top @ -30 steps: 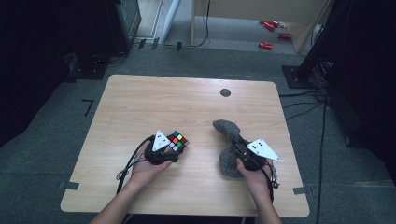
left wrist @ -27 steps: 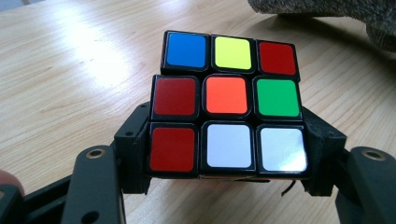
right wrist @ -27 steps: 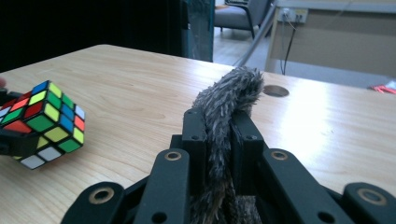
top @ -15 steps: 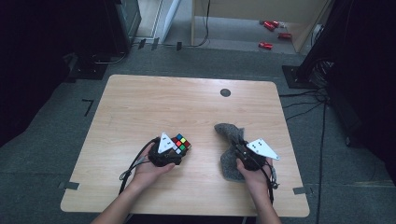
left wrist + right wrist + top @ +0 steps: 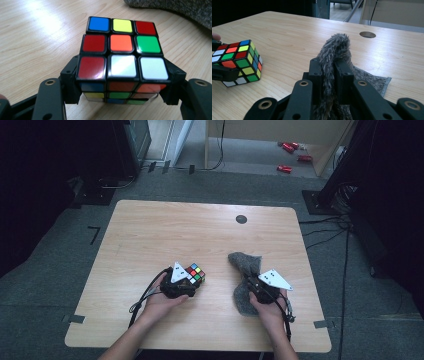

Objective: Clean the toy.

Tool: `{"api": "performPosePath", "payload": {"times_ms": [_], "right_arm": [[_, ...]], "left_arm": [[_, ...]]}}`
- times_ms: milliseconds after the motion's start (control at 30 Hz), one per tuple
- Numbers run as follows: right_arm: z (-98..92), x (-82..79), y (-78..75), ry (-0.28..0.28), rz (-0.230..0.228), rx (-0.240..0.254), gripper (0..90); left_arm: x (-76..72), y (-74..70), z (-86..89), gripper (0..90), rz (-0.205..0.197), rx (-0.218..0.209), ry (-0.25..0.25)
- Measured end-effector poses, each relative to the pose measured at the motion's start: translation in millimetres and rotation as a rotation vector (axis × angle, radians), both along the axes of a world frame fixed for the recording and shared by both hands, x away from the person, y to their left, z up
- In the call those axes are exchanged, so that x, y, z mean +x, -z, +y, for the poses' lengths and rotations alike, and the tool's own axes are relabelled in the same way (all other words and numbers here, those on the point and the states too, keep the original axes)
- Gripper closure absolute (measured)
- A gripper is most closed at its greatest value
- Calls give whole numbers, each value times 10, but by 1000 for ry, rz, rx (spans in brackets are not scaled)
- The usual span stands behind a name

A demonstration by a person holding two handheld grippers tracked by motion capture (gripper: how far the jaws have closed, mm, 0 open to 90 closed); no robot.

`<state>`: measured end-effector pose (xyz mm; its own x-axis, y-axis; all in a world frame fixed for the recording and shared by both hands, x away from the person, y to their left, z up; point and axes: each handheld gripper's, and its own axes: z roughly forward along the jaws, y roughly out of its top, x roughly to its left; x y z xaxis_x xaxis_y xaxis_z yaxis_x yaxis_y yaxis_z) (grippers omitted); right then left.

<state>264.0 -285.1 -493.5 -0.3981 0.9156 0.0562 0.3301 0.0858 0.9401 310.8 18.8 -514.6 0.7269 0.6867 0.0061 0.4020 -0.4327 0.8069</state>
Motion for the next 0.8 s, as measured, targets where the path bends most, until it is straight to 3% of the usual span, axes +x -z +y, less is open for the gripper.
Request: {"api": "performPosePath", "payload": {"times_ms": [433,500,533,600,700,800], "right_arm": [[47,-5,30,-10,12,-4,772],[42,-6,24,-13,10,6,744],[34,-5,17,-17,9,13,707],[27,-6,-1,-32,11,31,615],[36,-6,-53,-42,22,38,356],[34,-16,-123,-62,26,29,188]], "left_arm": [[-2,-3,-8,344,-5,20,8],[-14,-14,-15,280,-12,30,-11],[-18,-24,-17,209,-12,28,-25],[-29,-66,3,155,-14,10,-30],[-62,-152,62,78,-12,-10,-20],[-97,-232,156,20,-7,-20,-20]]}}
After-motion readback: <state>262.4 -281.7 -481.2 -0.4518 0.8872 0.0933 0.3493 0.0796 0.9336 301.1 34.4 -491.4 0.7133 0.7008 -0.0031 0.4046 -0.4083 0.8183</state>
